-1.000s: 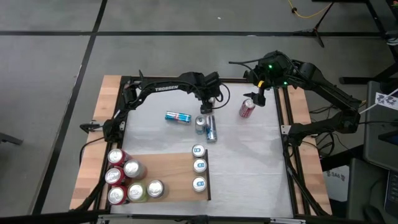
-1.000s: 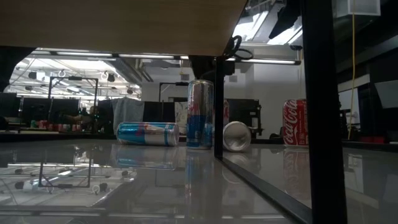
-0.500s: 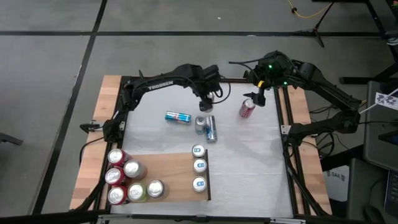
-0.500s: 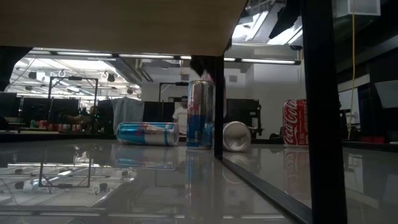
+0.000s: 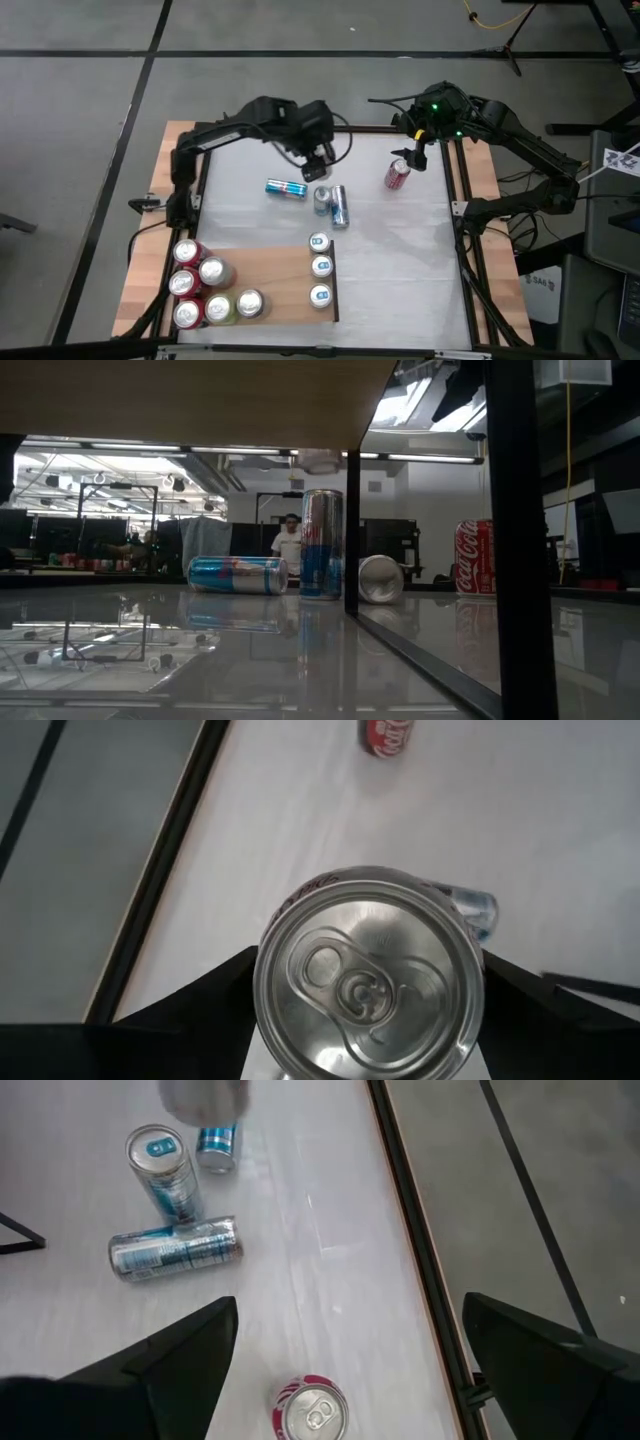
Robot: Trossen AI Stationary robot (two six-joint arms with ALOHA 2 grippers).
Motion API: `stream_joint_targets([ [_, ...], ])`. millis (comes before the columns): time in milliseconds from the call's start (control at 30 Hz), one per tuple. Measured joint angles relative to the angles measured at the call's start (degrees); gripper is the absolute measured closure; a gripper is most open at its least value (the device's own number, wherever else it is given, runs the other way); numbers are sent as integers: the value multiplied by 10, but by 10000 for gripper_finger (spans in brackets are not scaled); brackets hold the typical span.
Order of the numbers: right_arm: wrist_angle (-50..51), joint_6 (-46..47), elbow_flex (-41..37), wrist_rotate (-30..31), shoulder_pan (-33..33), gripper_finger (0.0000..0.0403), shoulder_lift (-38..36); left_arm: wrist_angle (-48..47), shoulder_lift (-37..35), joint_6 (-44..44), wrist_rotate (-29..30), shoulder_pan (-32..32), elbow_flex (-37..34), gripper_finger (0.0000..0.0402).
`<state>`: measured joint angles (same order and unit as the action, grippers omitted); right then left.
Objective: Place canned beverage on shelf
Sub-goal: Put the silver soda can on the shelf aligned with the silver soda can
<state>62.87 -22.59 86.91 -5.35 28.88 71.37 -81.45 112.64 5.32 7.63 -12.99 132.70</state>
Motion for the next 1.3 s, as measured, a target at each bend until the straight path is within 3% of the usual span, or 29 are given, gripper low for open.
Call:
stream_joint_targets([
  [267,-6,18,0,-33,0,26,0,-95,-61,78,51,76,-1,118],
  [633,-81,84,0,-77,0,26,0,-85,-105,153,83,220,-14,118],
  [900,-93,118,0,-77,-26,26,0,-86,-191,271,77,294,-162,118],
  [1067,-106,123,0,-75,-82,26,4,-87,-258,374,83,345,-258,118],
  [1300,-172,140,0,-72,-168,26,29,-85,-272,451,73,418,-327,118],
])
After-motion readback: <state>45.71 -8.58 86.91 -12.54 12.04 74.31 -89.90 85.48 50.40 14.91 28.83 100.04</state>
